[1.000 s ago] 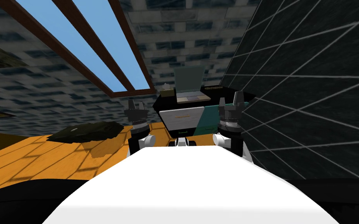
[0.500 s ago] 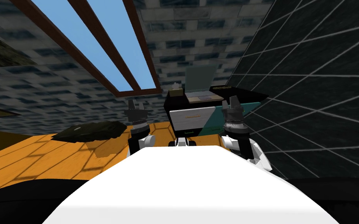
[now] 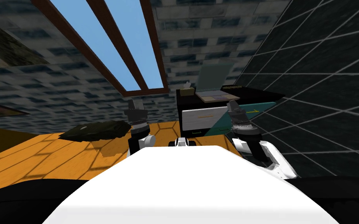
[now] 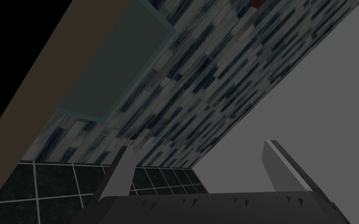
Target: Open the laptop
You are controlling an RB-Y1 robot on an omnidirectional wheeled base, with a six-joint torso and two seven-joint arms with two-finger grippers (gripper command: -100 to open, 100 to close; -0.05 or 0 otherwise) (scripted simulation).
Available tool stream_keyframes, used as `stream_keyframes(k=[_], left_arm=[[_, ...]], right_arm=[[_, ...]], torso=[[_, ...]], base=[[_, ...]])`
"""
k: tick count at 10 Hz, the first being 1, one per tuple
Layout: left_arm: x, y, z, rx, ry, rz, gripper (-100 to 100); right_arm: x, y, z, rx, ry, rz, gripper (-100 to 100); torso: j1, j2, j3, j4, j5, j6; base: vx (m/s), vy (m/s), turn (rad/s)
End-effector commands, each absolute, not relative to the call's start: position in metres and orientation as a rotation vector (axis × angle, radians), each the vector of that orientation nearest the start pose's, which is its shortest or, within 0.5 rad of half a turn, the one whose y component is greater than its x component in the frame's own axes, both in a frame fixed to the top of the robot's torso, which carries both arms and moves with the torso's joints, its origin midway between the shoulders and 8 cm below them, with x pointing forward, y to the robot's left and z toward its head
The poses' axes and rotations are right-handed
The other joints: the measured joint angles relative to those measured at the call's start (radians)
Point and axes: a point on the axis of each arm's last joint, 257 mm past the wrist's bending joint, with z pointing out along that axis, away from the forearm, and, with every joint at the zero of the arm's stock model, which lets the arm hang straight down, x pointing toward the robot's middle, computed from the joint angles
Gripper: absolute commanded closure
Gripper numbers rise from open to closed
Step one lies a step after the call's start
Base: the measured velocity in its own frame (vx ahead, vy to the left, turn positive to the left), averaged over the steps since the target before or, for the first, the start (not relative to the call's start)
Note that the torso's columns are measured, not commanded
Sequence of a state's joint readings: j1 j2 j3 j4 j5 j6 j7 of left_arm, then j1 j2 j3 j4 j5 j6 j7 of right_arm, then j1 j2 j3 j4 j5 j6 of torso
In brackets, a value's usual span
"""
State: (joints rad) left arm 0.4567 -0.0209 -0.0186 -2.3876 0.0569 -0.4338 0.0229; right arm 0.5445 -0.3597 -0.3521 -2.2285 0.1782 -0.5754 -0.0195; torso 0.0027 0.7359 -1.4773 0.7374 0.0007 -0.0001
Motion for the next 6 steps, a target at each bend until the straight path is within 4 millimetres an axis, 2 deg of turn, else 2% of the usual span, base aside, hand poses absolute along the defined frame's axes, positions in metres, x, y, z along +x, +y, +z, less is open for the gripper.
stream_keyframes(k=[1,2,3,5,6], left_arm=[[0.333,0.274,0.073,-0.650,0.498,-1.415,0],[0.333,0.274,0.073,-0.650,0.499,-1.414,0],[0.333,0.274,0.073,-0.650,0.498,-1.414,0],[0.333,0.274,0.073,-0.650,0.498,-1.414,0],[0.333,0.274,0.073,-0.650,0.498,-1.415,0]], right_arm=[[0.330,-0.357,0.026,0.158,1.013,0.755,-100],[0.330,-0.366,0.020,0.129,1.056,0.707,-100],[0.329,-0.371,0.024,0.125,1.051,0.689,-100],[0.329,-0.395,0.016,0.064,1.130,0.579,-100],[0.328,-0.398,0.020,0.057,1.128,0.566,-100]], torso=[[-0.006,0.002,0.001,0.001,-0.001,0.000],[-0.008,0.002,0.001,0.001,-0.002,0.000],[-0.002,0.002,0.001,0.001,-0.001,0.000],[-0.003,0.002,0.001,0.001,-0.001,0.000],[-0.001,0.003,0.002,0.001,0.000,0.000]], base=[[0.022,0.179,0.019],[0.028,0.258,0.026],[0.014,0.226,-0.001],[0.019,0.238,0.020],[0.015,0.197,0.000]])
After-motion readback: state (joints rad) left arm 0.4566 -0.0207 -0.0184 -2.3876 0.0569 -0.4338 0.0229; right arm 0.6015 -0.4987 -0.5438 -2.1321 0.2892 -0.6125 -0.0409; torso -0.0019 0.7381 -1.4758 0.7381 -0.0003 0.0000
